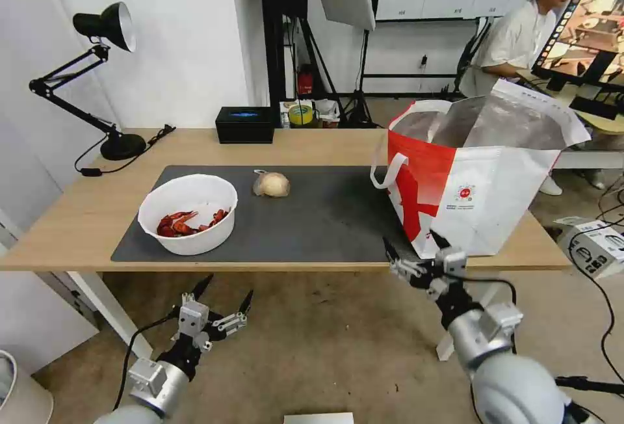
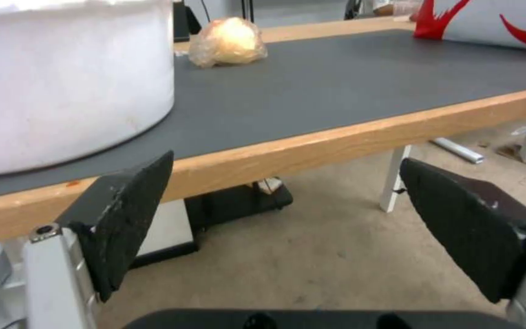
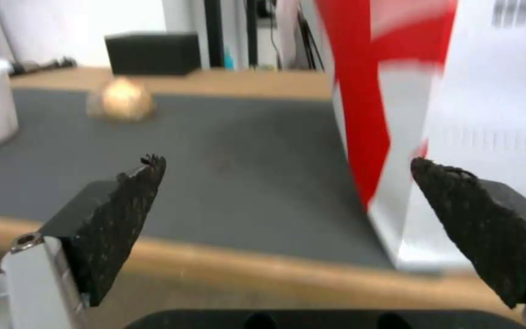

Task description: Pick up the trash from the table and place it into the takeout bag.

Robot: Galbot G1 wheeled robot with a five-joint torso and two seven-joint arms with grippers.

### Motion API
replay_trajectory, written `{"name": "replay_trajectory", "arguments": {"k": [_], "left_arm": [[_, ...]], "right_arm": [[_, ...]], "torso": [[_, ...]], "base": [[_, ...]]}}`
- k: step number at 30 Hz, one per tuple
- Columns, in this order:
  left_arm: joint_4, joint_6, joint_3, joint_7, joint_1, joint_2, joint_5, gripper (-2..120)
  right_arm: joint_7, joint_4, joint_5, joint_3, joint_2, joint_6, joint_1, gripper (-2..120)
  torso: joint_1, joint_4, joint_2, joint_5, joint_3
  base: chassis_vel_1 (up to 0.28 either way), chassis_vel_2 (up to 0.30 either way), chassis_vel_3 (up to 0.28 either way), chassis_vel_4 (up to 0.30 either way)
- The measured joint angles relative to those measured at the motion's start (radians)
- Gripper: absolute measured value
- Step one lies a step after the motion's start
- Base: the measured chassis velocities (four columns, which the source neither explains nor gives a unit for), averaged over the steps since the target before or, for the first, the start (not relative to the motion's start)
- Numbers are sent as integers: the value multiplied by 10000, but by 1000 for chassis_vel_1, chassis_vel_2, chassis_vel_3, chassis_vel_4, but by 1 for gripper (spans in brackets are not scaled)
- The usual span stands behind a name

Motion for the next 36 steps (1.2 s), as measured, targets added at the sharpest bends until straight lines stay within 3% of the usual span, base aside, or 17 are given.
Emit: {"name": "replay_trajectory", "arguments": {"k": [11,31,36], "left_arm": [[89,-130,-27,2,66,27,9,100],[37,-180,-111,12,177,-42,46,100],[-38,-215,-202,23,307,-145,118,100]], "right_arm": [[17,-617,-967,-523,813,443,-375,100],[1,-848,-1104,-560,963,356,-365,100],[-646,-533,-132,-726,565,361,450,100]], "torso": [[0,1,0,0,1],[0,-1,0,1,1],[0,1,0,1,1]], "base": [[0,0,0,0],[0,0,0,0],[0,0,0,0]]}}
